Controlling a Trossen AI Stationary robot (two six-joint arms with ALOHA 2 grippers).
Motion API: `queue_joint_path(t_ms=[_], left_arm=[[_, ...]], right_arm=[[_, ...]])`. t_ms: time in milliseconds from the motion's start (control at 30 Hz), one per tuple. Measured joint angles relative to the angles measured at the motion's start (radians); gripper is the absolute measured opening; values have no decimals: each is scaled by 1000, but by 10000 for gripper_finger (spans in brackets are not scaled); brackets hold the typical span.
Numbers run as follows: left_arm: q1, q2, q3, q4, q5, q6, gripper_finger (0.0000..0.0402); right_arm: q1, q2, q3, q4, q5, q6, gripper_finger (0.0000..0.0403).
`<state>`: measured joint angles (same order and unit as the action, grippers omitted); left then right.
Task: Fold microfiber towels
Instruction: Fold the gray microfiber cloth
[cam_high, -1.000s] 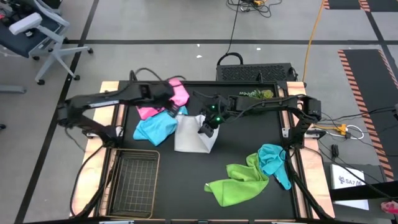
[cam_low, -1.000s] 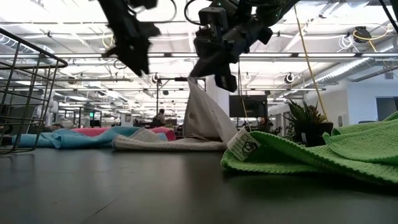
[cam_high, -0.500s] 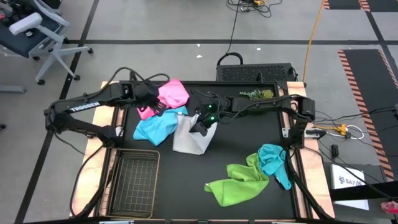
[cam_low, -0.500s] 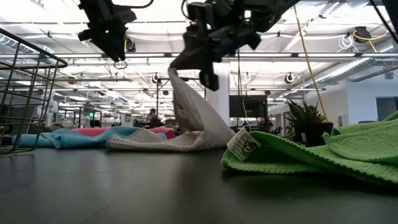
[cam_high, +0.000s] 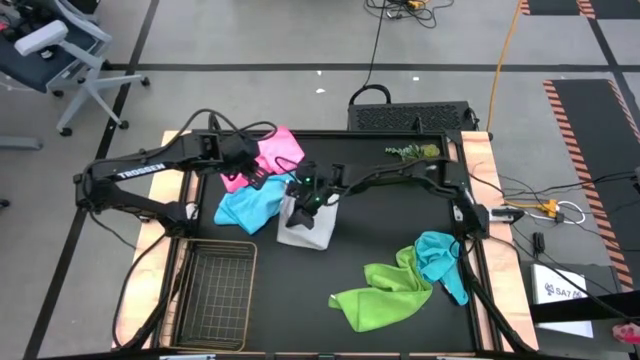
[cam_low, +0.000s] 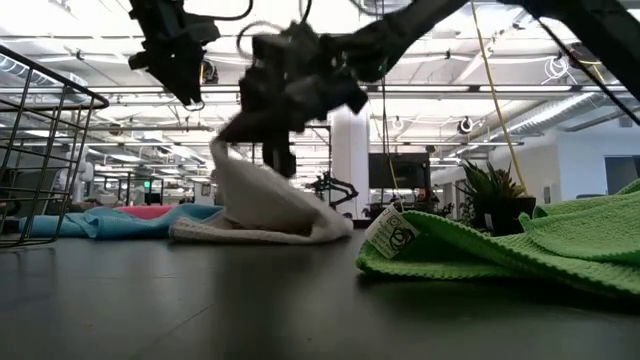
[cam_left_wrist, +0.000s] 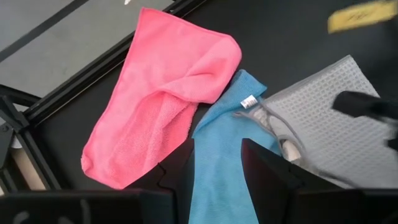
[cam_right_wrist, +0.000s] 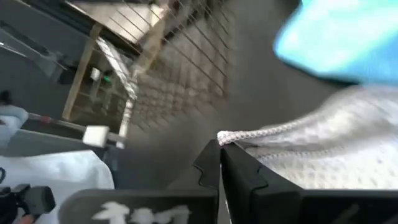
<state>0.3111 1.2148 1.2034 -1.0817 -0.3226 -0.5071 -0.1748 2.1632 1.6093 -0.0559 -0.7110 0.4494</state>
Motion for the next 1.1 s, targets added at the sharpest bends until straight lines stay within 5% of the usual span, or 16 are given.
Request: queue_joint_path(t_ms=[167,500,667,767,933,1100], left_arm=[[0,0,0,0,1,4,131],[0,0,0,1,3,2,131],[0,0,0,1,3,-4,131],[0,1,0,10,5,-4,131],[0,4,0,46,7,1,131],[0,4,0,62,7,0,131]], right_arm=[[8,47,-1,-30,-23,-47,21],[6,37,0,29,-29,-62,155],[-9,-13,-1,27,-72,-57,189],[-14,-89,-1,-114,8,-149,187],[-2,-186,0,-397,375,-359,147],[4,-185,0,-481,447,-354,50]])
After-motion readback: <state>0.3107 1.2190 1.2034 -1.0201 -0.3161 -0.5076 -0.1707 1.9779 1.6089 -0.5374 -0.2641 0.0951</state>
